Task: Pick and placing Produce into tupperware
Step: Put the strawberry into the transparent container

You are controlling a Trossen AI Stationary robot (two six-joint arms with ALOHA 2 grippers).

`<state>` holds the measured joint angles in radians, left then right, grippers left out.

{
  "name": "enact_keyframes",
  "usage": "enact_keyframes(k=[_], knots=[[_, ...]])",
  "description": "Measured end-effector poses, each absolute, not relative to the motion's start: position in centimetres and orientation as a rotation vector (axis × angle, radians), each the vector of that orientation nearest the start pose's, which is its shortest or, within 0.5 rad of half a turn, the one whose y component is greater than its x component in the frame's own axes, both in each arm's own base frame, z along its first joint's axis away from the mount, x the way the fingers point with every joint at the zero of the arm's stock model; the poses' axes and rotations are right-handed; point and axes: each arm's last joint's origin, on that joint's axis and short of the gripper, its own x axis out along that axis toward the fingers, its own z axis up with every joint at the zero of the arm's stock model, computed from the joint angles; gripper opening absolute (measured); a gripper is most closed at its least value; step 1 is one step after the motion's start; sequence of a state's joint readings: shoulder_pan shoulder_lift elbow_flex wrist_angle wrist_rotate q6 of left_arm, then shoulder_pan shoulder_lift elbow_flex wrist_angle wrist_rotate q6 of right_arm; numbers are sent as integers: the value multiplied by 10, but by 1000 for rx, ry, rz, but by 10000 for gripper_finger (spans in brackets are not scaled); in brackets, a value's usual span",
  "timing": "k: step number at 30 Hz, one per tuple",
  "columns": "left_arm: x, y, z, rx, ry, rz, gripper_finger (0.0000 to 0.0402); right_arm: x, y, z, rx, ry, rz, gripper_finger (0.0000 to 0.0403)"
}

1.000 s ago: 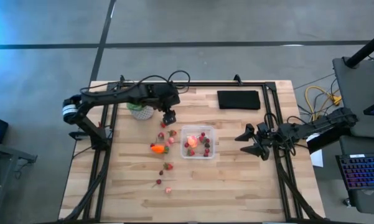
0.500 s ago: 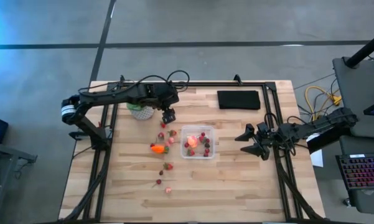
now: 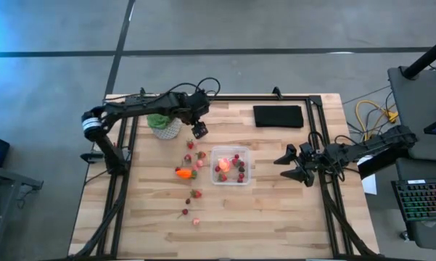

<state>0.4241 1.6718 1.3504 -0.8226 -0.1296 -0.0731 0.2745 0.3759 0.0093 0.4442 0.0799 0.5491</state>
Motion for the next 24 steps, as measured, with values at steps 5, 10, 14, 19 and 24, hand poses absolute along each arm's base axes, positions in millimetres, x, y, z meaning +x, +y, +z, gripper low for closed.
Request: enact_keyframes(k=[5, 10, 14, 19, 24], knots=[[314, 160, 231, -317, 1207, 590, 240, 117, 31, 176, 561, -21, 211, 290], [324, 166, 210, -357, 1282, 582, 240, 117, 31, 176, 561, -21, 211, 295], [333, 169, 204, -390, 1285, 539, 240, 117, 31, 176, 561, -22, 211, 296], [339, 172, 196, -379, 1307, 513, 240, 117, 31, 176, 561, -21, 211, 291], [340, 174, 186, -361, 1345, 500, 240, 117, 31, 176, 561, -22, 211, 293]])
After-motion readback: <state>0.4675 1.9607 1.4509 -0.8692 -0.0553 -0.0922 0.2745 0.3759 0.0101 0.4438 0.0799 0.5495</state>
